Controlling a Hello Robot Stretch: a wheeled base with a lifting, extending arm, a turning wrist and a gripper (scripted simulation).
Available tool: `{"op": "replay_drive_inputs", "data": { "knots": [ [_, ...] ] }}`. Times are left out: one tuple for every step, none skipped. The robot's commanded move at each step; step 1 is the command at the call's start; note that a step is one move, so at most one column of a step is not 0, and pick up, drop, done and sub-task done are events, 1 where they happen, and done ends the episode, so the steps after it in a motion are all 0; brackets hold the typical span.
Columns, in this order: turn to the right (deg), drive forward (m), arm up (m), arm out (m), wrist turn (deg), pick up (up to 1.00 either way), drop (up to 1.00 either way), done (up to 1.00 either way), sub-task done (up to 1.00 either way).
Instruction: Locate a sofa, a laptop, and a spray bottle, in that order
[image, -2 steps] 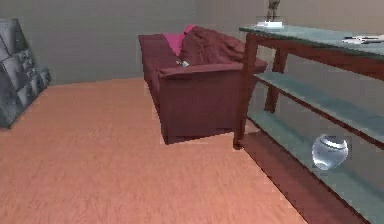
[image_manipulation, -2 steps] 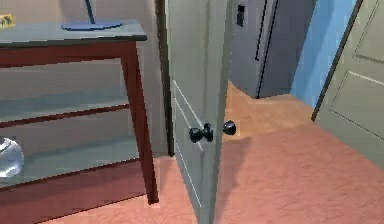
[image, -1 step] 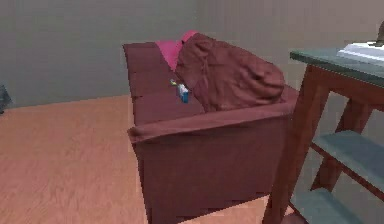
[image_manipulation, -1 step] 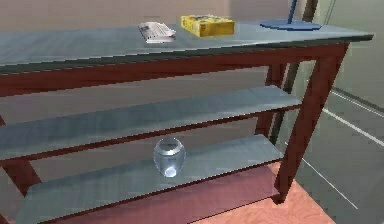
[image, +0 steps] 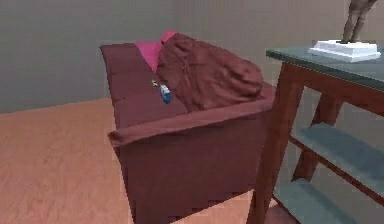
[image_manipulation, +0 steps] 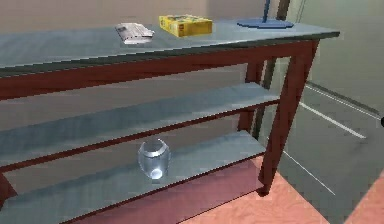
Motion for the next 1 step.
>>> {"op": "replay_drive_inputs", "data": {
  "knots": [
    [0.0,0.10,0.00,0.00,0.0,0.00,0.00,0.00,0.00]
  ]
}}
